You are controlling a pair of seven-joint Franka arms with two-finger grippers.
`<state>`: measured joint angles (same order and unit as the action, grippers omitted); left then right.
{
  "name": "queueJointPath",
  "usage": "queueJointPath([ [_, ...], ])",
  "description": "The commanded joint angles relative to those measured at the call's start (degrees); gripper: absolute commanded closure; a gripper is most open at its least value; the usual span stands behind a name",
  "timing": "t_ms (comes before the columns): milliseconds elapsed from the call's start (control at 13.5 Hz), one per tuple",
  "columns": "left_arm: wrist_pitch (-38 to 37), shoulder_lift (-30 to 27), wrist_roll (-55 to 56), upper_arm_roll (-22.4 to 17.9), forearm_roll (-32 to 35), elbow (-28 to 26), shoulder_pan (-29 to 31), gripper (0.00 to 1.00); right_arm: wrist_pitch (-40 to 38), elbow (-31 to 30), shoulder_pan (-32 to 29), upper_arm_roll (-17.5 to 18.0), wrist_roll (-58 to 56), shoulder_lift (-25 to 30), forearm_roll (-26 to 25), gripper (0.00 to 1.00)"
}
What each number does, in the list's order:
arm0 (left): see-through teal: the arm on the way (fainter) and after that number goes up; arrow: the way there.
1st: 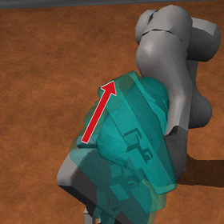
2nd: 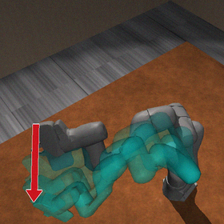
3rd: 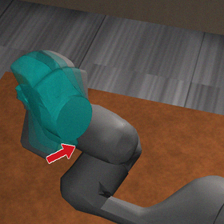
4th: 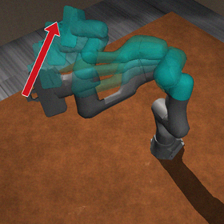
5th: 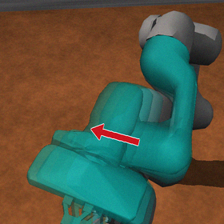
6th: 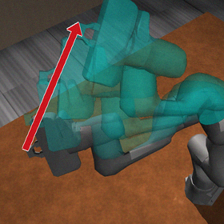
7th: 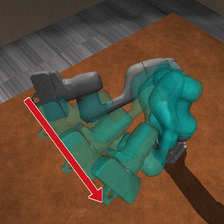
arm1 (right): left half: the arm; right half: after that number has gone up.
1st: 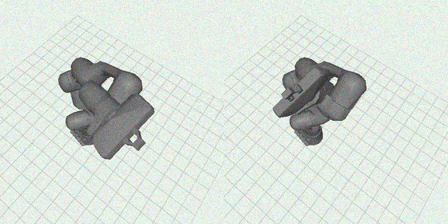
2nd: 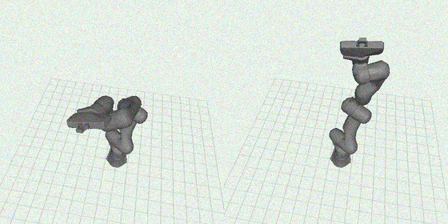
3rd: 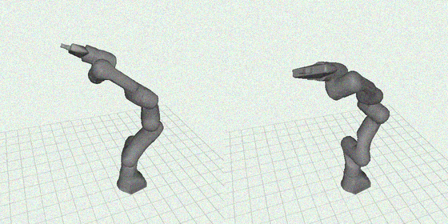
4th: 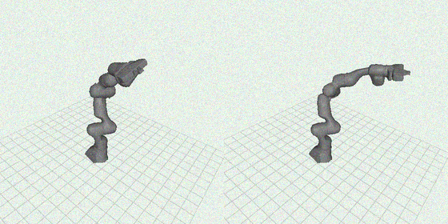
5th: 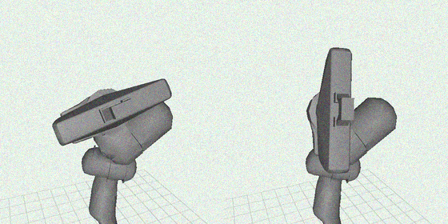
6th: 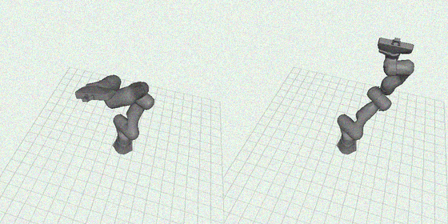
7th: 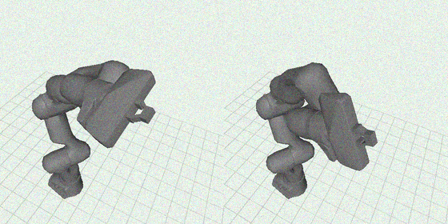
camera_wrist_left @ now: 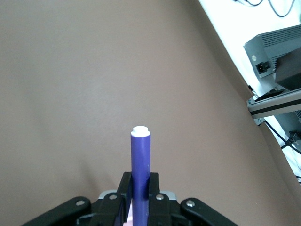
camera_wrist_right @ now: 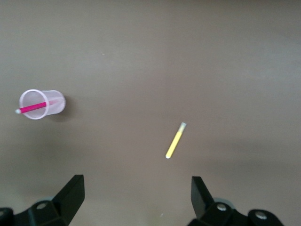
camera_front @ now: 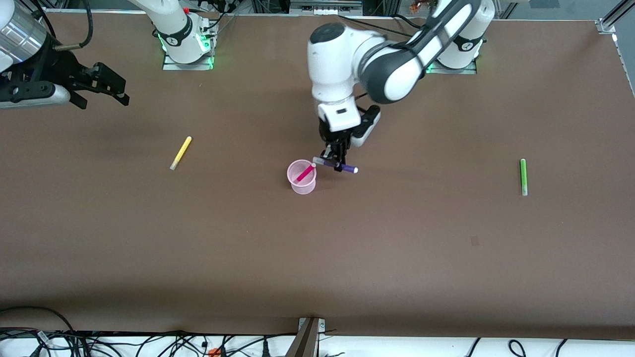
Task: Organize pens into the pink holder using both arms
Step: 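Lower the purple marker into the pink holder with the left gripper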
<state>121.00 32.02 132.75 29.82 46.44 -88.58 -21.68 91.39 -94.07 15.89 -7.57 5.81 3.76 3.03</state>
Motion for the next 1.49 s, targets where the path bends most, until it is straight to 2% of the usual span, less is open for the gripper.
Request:
queueJointPath([
  [0,-3.14,7.60,0.23,-8.33,3.39,8.77,-9.91,1.00,0.28,1.69,-0.86,0.98,-0.63,-1.73,-2.15,0.00],
  [149,-3.14,8.58,0.93,-18.70,3.22,9.57,-19.84,1.00,-0.07,2.66,-1.04,0.98,-1.06,-1.82,-2.32,0.00],
  [223,-3.14,9.02,1.37,-21.44,2.96,9.65,-22.50,1.00,-0.94,2.93,-1.30,0.89,-1.06,-1.47,-2.41,0.00],
  [446,-3.14,9.81,1.37,-22.17,3.04,10.70,-24.28,1.00,-0.69,3.99,-1.39,-1.74,-1.67,-2.26,-1.62,0.00],
  [669,-3.23,11.39,1.37,-22.96,3.31,11.24,-26.82,1.00,-0.95,3.99,-0.69,-1.48,-0.80,-3.32,-1.45,0.00],
  [892,-3.14,13.93,1.11,-26.03,4.01,13.42,-29.02,1.00,-1.13,3.99,-0.60,-1.39,-0.97,-3.40,-1.53,0.00],
  [1189,-3.23,14.73,1.02,-26.30,4.01,14.58,-29.29,1.00,-1.39,3.72,-0.77,-1.48,-0.80,-3.49,-1.45,0.00],
  [1264,-3.23,14.73,1.02,-26.30,4.01,14.58,-29.38,0.91,-1.57,3.72,-0.77,-1.48,-0.71,-3.49,-1.45,0.00],
  [1338,-3.23,14.73,1.02,-26.30,4.01,14.58,-29.38,0.88,-1.57,3.72,-0.77,-1.48,-0.71,-3.49,-1.45,0.00],
  [1412,-3.23,14.73,1.02,-26.30,4.01,14.84,-29.47,0.71,-1.31,3.81,-0.77,-1.48,-0.71,-3.49,-1.45,0.00],
])
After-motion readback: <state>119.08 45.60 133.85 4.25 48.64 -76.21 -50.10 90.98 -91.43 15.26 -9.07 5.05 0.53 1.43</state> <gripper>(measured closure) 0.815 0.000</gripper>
